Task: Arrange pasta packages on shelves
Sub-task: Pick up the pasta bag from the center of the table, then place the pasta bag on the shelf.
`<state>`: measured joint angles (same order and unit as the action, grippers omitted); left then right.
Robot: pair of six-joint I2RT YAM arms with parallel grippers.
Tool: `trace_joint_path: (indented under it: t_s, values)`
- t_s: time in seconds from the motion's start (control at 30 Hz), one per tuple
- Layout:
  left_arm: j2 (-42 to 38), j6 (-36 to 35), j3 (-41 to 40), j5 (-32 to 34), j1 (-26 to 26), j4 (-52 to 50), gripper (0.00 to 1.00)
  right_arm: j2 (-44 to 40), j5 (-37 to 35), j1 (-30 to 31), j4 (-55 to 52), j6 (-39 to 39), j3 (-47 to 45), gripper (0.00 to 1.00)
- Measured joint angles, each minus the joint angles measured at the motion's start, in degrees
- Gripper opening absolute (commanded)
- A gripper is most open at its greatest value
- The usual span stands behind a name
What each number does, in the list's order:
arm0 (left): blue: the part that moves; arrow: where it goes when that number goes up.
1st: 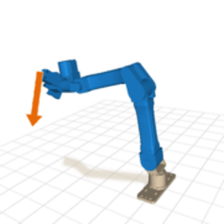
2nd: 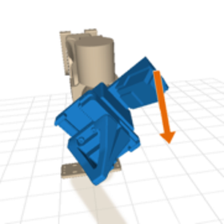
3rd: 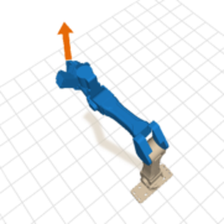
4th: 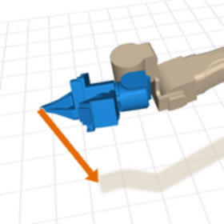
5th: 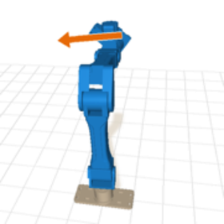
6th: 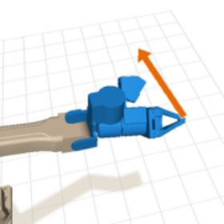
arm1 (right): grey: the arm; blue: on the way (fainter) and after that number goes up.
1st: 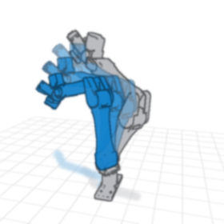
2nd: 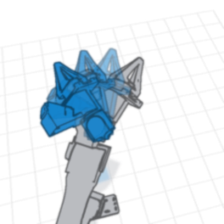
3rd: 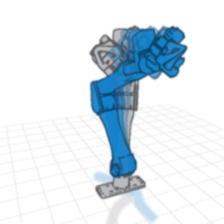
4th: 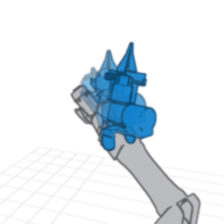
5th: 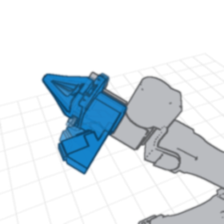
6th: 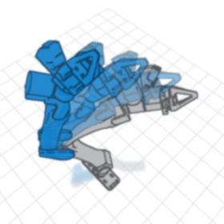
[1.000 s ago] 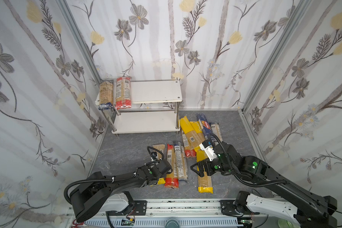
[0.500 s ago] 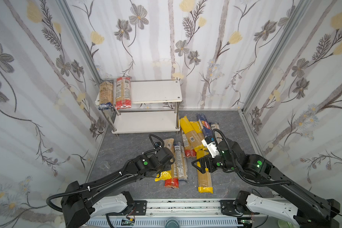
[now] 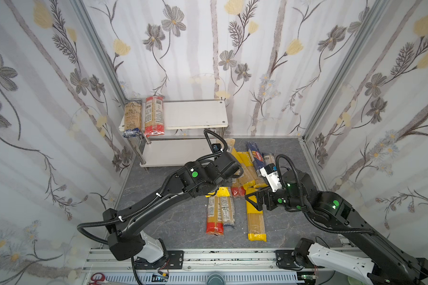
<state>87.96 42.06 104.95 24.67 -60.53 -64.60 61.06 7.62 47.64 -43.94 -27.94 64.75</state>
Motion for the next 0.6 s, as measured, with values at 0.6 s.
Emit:
trace_joint_path:
  t_s: [0.6]
  values:
    - [23.4,-22.5,49.4,10.9,16.8,-8.2,0.0,9.0,-0.5,-7.9,0.0,5.1,12.6,1.0]
